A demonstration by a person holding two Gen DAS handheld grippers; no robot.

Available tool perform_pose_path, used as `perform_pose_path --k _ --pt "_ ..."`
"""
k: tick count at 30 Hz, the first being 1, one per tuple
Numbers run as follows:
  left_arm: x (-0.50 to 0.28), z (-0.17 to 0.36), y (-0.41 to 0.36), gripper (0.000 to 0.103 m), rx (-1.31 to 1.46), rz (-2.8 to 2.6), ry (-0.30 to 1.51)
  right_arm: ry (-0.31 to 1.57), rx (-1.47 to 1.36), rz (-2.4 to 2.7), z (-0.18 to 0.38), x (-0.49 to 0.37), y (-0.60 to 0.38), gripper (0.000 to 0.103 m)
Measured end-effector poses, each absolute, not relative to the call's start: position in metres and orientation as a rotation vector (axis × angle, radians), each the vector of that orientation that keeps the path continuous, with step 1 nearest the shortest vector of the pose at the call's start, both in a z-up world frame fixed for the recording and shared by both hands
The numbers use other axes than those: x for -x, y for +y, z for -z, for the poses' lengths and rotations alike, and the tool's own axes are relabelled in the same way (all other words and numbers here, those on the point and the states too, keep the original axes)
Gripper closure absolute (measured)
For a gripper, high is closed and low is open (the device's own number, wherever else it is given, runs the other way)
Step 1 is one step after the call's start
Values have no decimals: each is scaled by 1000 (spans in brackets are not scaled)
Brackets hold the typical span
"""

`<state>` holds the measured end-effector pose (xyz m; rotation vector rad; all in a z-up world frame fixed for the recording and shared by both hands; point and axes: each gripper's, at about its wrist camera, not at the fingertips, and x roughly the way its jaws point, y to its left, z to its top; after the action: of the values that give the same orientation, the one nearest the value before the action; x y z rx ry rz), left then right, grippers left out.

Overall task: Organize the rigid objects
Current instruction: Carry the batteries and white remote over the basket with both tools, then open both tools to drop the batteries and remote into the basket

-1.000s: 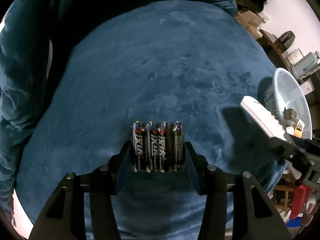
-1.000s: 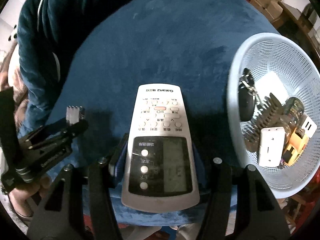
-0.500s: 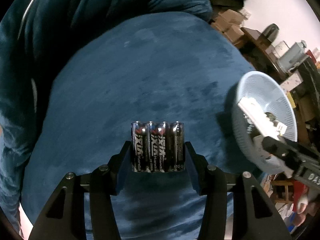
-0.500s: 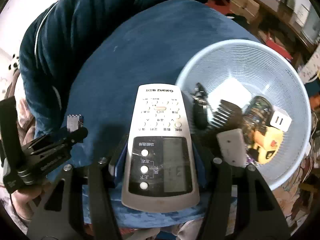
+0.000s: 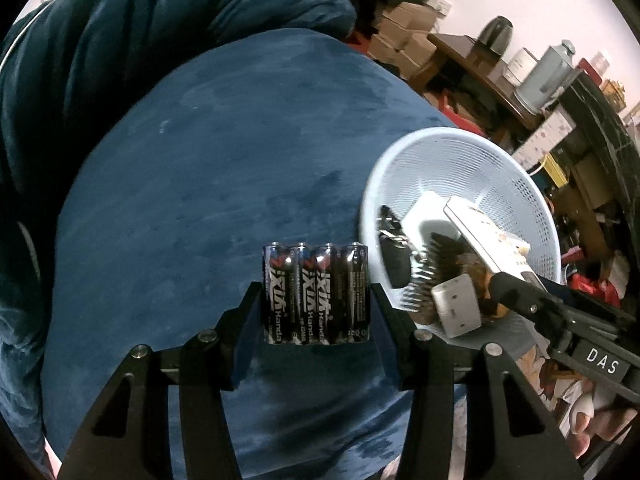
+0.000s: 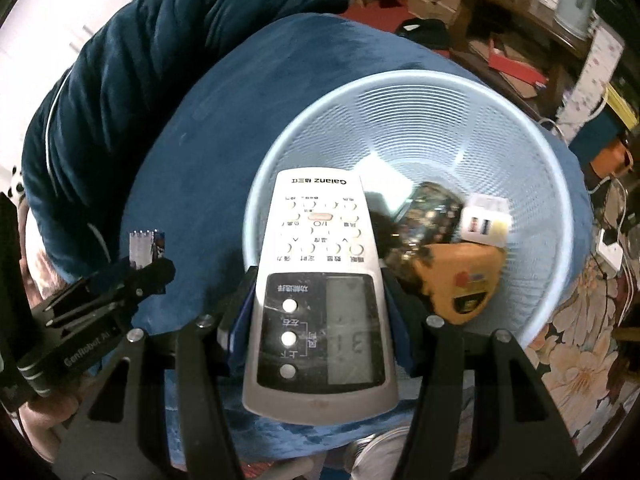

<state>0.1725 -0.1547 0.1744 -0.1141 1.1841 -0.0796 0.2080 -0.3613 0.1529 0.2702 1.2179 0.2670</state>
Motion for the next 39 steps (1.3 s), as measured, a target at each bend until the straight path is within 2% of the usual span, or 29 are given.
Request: perform_pose_path --k 17,39 --pt "-205 -170 -227 50 50 169 1211 1207 -367 -190 -143 -223 -415 45" --pt "-243 -142 -260 50 41 191 1253 1212 -411 -151 -130 -242 -430 45"
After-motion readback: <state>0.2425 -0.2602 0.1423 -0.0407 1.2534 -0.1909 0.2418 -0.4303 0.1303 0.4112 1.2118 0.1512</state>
